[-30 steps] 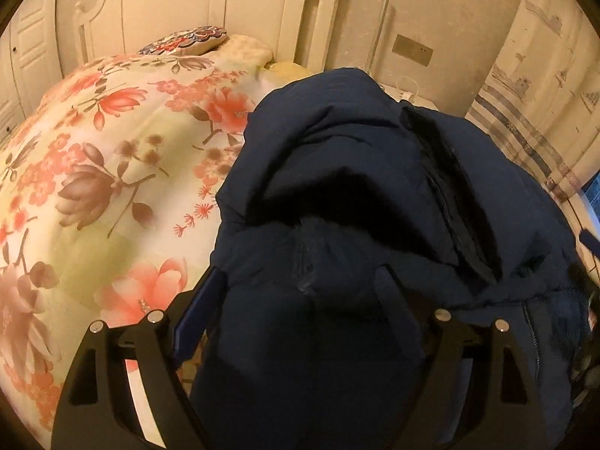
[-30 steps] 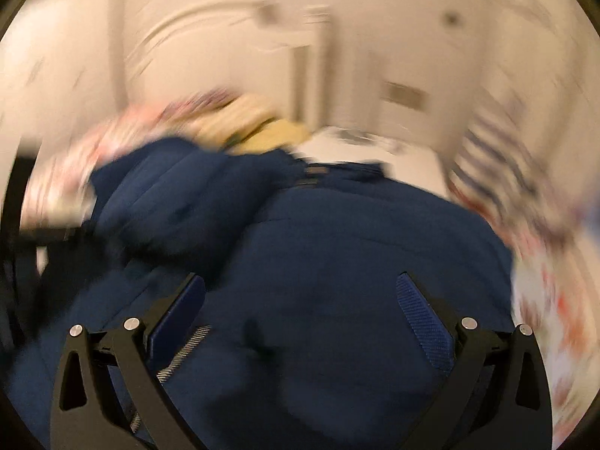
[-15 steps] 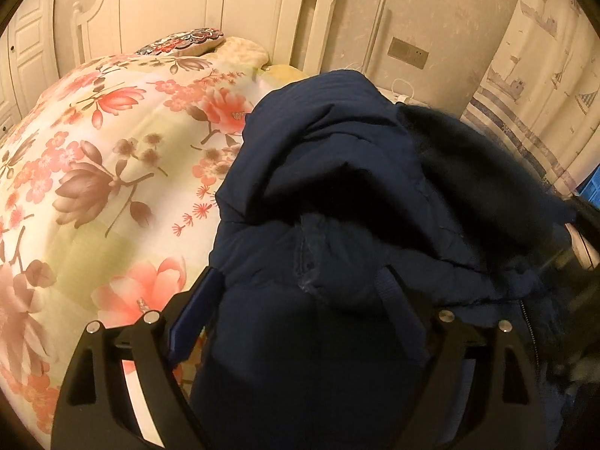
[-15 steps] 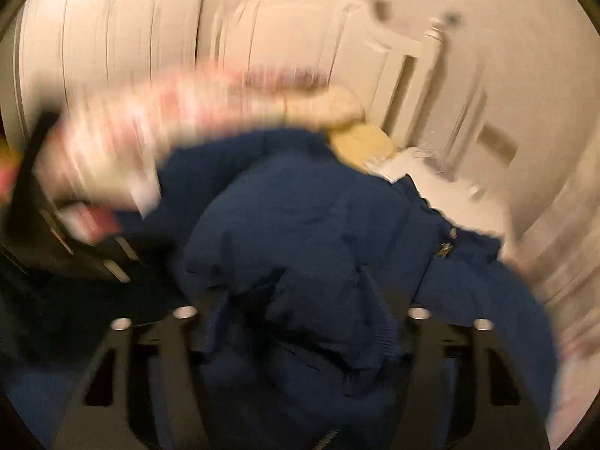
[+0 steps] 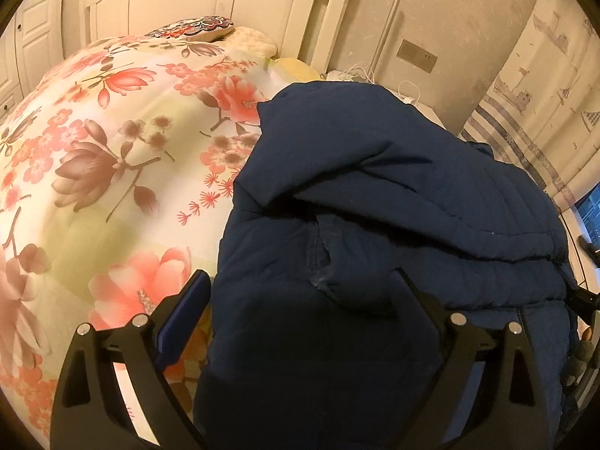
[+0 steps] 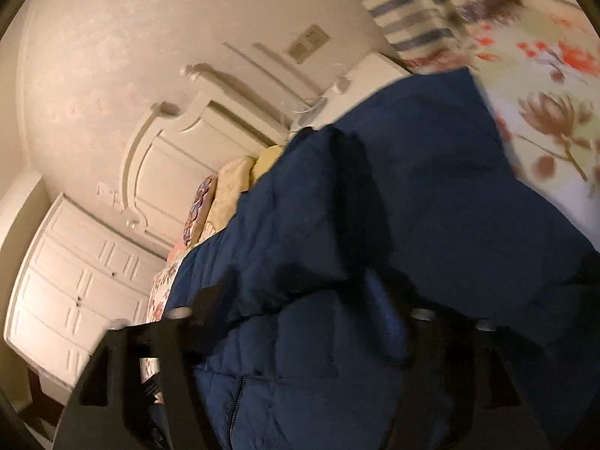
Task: Fold large clothes
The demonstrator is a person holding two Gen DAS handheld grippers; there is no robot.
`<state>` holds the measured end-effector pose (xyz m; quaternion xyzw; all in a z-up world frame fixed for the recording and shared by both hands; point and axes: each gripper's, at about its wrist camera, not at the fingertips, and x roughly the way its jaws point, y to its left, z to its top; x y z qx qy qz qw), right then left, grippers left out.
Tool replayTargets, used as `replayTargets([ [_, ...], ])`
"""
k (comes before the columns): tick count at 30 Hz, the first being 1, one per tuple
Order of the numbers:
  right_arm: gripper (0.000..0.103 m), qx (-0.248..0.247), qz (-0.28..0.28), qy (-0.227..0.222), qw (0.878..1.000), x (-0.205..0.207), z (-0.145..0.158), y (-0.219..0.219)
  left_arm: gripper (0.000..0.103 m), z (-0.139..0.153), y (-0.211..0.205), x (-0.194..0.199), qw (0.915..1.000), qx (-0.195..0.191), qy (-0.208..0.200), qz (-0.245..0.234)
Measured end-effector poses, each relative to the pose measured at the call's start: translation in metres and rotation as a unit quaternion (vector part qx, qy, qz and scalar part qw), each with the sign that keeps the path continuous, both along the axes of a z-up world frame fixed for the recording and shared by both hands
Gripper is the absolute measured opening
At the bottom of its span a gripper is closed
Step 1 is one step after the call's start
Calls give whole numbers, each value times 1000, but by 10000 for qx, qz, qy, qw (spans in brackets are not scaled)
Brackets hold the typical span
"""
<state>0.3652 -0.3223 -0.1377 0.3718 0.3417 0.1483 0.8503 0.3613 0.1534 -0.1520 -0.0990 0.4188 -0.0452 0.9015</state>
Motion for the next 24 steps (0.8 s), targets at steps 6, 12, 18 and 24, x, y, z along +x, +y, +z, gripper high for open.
replayTargets([
  [6, 91, -410, 363, 86, 9985, 15, 14, 38, 94, 1, 0, 0, 10000, -35, -12, 10],
  [12, 72, -268, -85, 379, 9989, 39, -2, 35, 94, 2, 3, -2, 9999, -105, -49, 57],
  [18, 38, -307, -222, -660, 9971, -3, 37, 24, 94, 1, 8, -2, 9997, -198, -67, 99],
  [24, 33, -585, -721, -856, 9920, -48, 49, -21, 94, 1, 7, -1, 9998, -178, -59, 94],
])
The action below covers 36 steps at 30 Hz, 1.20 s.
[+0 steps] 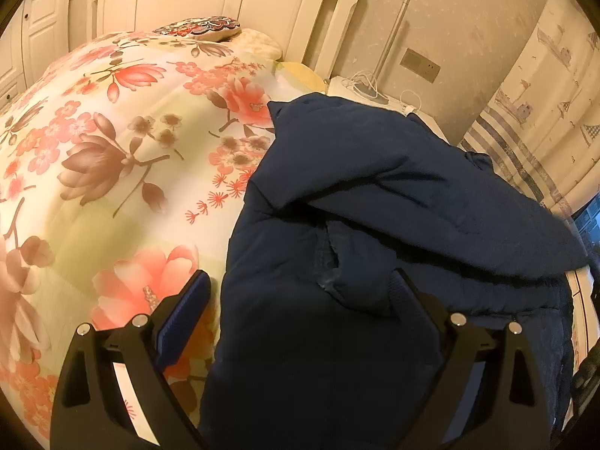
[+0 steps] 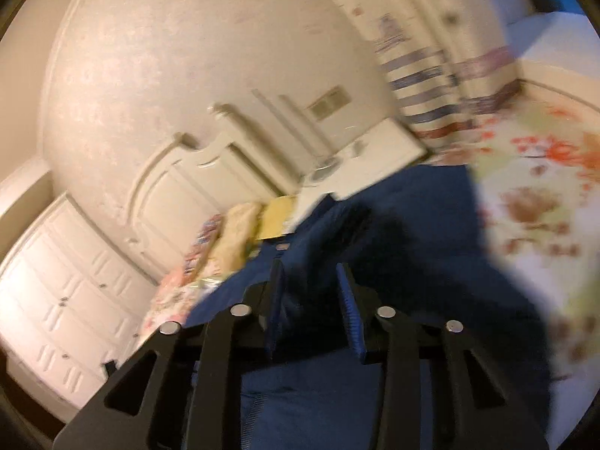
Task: Fold large clothes
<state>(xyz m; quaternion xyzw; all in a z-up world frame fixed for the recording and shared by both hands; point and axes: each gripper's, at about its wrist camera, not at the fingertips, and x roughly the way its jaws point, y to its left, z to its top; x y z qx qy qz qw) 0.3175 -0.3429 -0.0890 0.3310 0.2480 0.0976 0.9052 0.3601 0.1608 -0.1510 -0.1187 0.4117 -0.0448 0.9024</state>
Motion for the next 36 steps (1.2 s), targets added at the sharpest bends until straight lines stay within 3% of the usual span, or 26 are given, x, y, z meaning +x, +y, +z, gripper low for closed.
replayTargets([
  [4, 34, 495, 129, 552, 9972, -1, -33, -17, 94, 0, -1, 0, 10000, -1, 0, 0],
  [7, 38, 532, 360, 825, 9945, 0, -32, -1, 95, 0, -1, 0, 10000, 6, 1, -1],
  [8, 74, 451, 445, 933, 9936, 5, -29, 8, 95, 0, -1, 0, 10000, 4, 1, -1],
  [9, 95, 380, 601, 896, 9934, 6, -26, 20, 95, 0, -1, 0, 10000, 6, 0, -1],
  [11, 99, 199, 597, 762, 9951, 1, -21, 30, 95, 0, -1, 0, 10000, 0, -2, -5],
  [16, 99, -425, 251, 954, 9942, 13, -21, 31, 95, 0, -1, -1, 10000, 0, -2, -9],
  [18, 93, -635, 195, 993, 9928, 24, -22, 27, 95, 0, -1, -1, 10000, 0, -2, -10],
  [20, 68, -401, 560, 1184, 9906, 38, -34, 27, 95, 0, -1, -1, 10000, -1, -1, -11],
  [22, 55, -584, 812, 1212, 9876, 42, -40, 39, 95, 0, -1, -1, 10000, -8, -4, -8],
  [23, 43, -783, 885, 1111, 9868, 39, -38, 45, 95, 0, -1, -1, 10000, -6, -3, -8],
  [25, 28, -837, 852, 714, 9903, 25, -25, 47, 95, 0, -1, 0, 10000, -14, -5, -6],
  [29, 26, -884, 536, 168, 9945, -3, 3, 31, 95, 0, -1, 0, 10000, -17, -4, -17],
  [32, 26, -1078, 474, 418, 9922, -1, -5, 25, 96, 0, -1, 0, 10000, -4, 4, -34],
  [36, 31, -718, 337, 1235, 9892, 15, -46, 12, 96, 1, -1, -1, 10000, -31, -2, 6],
])
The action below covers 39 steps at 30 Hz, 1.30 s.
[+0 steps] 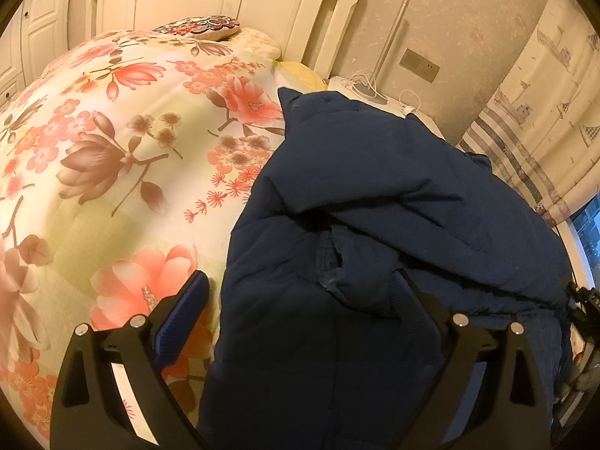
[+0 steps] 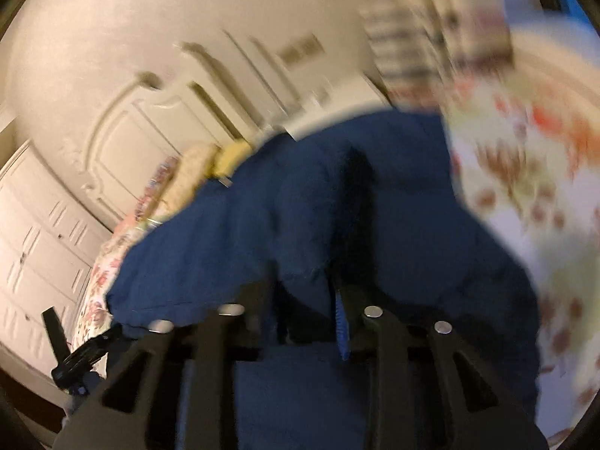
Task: Fold large clothes
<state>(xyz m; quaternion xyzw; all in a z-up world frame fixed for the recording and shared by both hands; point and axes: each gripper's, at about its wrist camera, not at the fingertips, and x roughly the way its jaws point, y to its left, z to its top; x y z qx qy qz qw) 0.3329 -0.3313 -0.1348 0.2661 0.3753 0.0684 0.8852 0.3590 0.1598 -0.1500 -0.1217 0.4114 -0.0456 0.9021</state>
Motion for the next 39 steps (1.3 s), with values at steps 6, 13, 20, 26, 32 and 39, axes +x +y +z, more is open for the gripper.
replayTargets([
  [6, 84, -547, -574, -304, 9964, -22, 40, -13, 95, 51, 8, -45, 9873, 210, -1441, 636],
  [13, 84, -1758, -31, -1175, 9774, -10, 91, 39, 100, 115, -61, -13, 9854, 666, -1545, -241],
  [20, 89, -2646, 809, -308, 9605, 43, 40, 100, 100, 47, -130, 65, 9864, 1439, -292, -741],
  [26, 96, -2627, 1081, 115, 9587, 57, 2, 98, 101, 13, -136, 66, 9780, 1880, -338, -835],
  [32, 99, -2848, 1202, 203, 9508, 59, 1, 102, 101, 13, -133, 64, 9781, 1880, -348, -824],
  [39, 99, -2081, 1147, -534, 9699, 50, 47, 89, 101, 17, -130, 67, 9787, 1849, -350, -823],
])
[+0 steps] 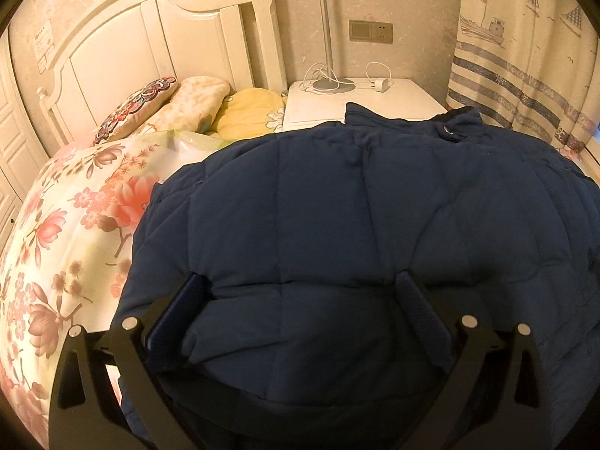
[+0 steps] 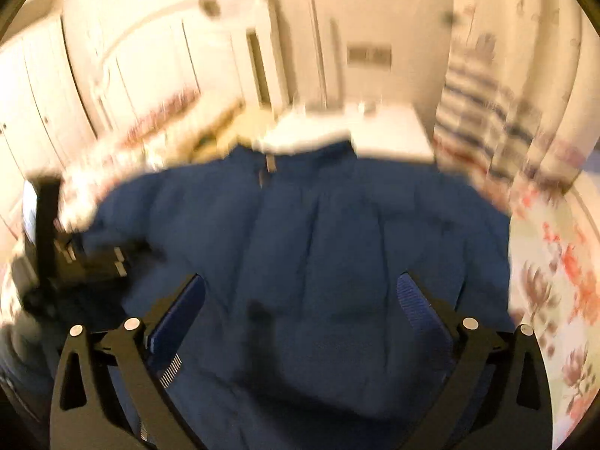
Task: Fold large clothes
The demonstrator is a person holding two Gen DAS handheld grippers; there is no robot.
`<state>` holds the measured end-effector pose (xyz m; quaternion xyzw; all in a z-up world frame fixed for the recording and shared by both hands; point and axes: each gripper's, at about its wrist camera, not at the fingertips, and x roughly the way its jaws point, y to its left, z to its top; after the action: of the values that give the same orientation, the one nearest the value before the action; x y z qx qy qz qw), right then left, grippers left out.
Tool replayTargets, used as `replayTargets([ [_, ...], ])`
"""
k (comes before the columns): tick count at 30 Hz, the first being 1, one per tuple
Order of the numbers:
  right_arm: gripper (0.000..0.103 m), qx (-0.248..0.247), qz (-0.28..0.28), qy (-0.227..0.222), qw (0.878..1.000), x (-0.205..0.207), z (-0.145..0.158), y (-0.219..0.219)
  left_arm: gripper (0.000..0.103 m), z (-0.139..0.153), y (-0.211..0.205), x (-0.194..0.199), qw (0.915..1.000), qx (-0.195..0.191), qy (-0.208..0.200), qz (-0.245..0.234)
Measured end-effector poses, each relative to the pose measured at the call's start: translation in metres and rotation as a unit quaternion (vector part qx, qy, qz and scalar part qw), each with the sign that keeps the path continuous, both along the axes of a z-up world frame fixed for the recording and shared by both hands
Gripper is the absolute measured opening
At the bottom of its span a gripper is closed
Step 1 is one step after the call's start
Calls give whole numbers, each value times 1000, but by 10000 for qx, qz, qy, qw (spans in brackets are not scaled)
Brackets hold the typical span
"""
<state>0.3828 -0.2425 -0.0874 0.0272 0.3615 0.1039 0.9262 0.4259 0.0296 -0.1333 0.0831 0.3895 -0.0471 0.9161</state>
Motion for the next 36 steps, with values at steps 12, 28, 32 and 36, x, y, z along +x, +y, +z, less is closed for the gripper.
replayTargets([
  [12, 95, -199, -745, 1028, 9917, 77, -31, -12, 101, 1, 1, 1, 10000, -10, -6, -6],
  [28, 97, -365, -938, 268, 9946, 2, -9, -18, 101, 1, 0, 1, 10000, -6, -7, -7],
  [32, 98, -876, -718, 531, 9921, -11, -46, -5, 101, 1, 0, 1, 10000, 9, -18, -5],
  [36, 99, -856, -758, 657, 9913, -7, -52, -9, 101, 2, -3, 1, 10000, 72, -26, 21],
])
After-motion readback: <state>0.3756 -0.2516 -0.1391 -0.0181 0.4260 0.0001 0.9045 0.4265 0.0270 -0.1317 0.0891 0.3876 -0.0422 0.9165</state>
